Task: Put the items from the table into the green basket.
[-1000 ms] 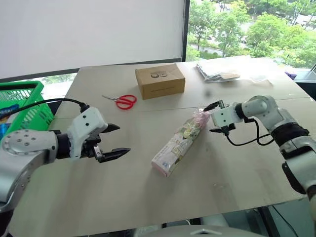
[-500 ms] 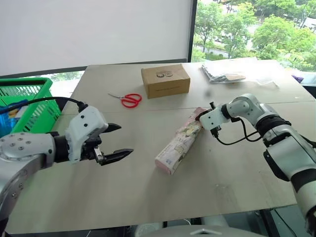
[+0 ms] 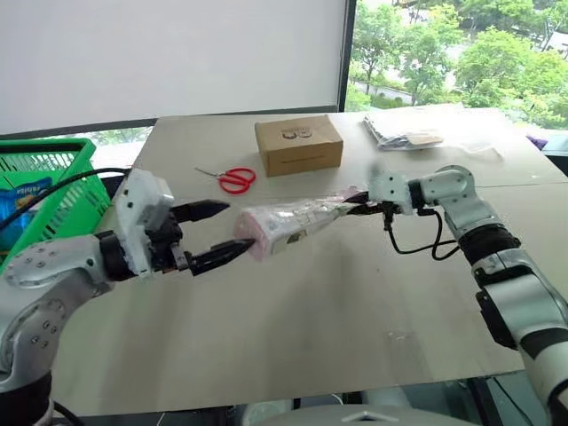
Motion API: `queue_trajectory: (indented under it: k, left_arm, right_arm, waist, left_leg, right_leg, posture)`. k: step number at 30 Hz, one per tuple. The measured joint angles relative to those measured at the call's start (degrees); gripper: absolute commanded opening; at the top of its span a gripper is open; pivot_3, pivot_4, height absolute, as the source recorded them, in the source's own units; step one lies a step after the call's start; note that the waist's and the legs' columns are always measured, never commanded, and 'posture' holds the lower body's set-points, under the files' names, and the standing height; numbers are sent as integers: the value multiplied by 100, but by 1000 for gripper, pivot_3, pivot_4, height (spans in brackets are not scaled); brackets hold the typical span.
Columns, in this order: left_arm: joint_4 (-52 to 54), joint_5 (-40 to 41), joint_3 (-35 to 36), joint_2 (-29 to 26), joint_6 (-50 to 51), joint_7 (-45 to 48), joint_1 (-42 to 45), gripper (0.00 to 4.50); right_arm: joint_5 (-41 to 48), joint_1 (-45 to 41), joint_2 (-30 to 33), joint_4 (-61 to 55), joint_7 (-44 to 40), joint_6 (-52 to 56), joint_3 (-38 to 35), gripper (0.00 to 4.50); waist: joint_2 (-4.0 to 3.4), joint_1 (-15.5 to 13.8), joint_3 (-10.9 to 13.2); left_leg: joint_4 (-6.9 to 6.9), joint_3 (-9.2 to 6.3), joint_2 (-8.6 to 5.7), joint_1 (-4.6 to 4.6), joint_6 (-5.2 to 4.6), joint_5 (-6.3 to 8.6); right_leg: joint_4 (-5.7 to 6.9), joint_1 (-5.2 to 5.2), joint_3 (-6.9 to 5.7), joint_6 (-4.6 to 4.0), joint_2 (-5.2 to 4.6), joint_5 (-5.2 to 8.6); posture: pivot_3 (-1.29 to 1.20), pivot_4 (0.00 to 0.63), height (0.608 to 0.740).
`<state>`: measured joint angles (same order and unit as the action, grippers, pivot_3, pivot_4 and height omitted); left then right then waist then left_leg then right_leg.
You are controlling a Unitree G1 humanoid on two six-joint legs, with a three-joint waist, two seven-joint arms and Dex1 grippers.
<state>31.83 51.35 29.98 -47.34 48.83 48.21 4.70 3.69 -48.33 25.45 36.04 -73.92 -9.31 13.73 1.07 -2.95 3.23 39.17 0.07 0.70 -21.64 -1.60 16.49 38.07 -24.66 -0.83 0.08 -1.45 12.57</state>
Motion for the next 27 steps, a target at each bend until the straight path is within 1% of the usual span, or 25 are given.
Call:
queue_trajectory:
  k: [2,5,7,10,12,21,27]
  left_arm:
    - [-277,394,201,266,-41,-203,269,4500]
    - [-333,917,295,450,-55,-451,548,4500]
    - [-331,1313,318,585,-114,-611,772,4500]
    - [-327,1683,320,599,-182,-762,910,4500]
    - [-334,1778,302,599,-180,-854,908,4500]
    - [-358,2224,17,645,-289,-1074,1064,4500]
    - [-306,2594,-180,698,-349,-1120,1145,4500]
  right_arm:
    - [375,430,-40,-880,51,1094,-106,38]
    - [765,821,-106,-1858,191,2307,-139,38]
    - [1002,909,-189,-2359,353,2955,-155,38]
    - [1210,917,-301,-2724,603,3556,-227,38]
    - [1253,917,-331,-2768,699,3706,-265,38]
    - [1429,919,-501,-3005,1038,4197,-344,38]
    - [1435,920,-567,-3182,1053,4258,-288,38]
  waist:
    - [1,5,0]
    - [0,55,0]
    - [2,69,-1]
    - [1,70,-4]
    - [2,70,-4]
    - [3,69,-6]
    - [4,72,-6]
  left_leg:
    - [1,-3,-1,0,-1,0]
    - [2,0,-5,0,-1,0]
    - [3,0,-6,0,-1,0]
    - [3,0,-10,1,0,0]
    - [3,0,-12,1,0,0]
    - [3,1,-12,0,2,-1]
    - [3,4,-14,1,1,-1]
  right_leg:
    - [2,0,-3,0,0,0]
    - [3,0,0,0,-3,-1]
    - [3,0,-1,1,-3,-1]
    - [4,0,-1,0,3,-1]
    - [3,0,0,1,27,-1]
    - [2,0,2,1,33,-1]
    - [2,0,3,0,38,-1]
  posture:
    - [113,0,724]
    - [97,0,724]
    - [97,0,724]
    - [89,0,724]
    - [90,0,724]
    - [88,0,724]
    - [85,0,724]
